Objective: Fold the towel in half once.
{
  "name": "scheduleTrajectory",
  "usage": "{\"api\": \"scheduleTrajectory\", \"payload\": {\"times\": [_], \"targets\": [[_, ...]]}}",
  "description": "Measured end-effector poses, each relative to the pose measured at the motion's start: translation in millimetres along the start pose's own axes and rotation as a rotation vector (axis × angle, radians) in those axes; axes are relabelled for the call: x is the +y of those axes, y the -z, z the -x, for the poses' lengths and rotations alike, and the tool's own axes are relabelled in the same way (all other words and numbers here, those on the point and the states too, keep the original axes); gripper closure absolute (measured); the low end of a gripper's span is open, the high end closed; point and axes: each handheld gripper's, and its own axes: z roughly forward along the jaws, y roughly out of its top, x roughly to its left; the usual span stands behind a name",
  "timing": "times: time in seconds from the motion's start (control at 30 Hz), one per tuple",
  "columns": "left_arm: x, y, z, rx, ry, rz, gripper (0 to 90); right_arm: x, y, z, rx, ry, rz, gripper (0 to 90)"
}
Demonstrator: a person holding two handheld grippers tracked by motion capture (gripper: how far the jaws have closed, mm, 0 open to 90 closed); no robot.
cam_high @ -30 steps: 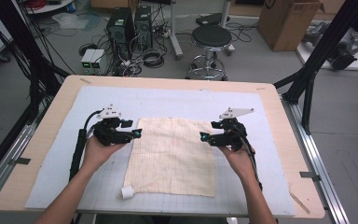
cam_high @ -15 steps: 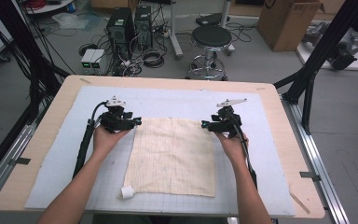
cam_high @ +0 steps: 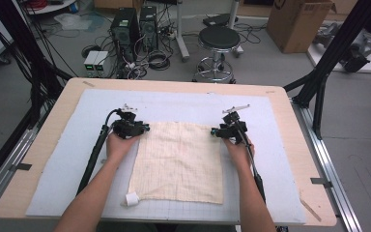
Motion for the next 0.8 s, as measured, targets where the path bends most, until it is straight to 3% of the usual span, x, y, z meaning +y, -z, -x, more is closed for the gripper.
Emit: {"api": "scheduleTrajectory", "payload": {"times": [0.13,0.17,0.23,0.3,0.47,0.63,0.8], "targets": [[0.4,-1.3,-0.4,0.010,0.019,0.003,68.7,0.8,-0.6,-0.7,-0.031,0.011,0.003,63.4],[0.4,-1.9,1.2,-0.006,0.021,0.004,72.5,1.2,-1.1,-1.7,-0.033,0.018,0.003,66.9],[0.0,-3.3,6.6,0.019,-0.006,0.001,78.2,2.6,-1.5,-4.6,-0.015,0.040,-0.005,77.3],[0.2,-3.7,6.6,0.006,0.008,0.000,85.8,3.8,-1.8,-7.5,-0.010,0.066,-0.013,82.6],[1.2,-1.3,4.2,0.010,0.015,0.005,87.0,5.3,-0.6,-7.8,0.011,0.059,-0.016,83.4],[7.1,10.6,-6.3,0.005,0.051,0.042,87.2,15.4,4.9,-10.5,0.045,0.049,0.029,83.8],[21.0,23.7,-14.4,0.015,0.027,0.051,87.3,31.1,8.0,-16.6,0.049,0.067,0.055,84.0]]}}
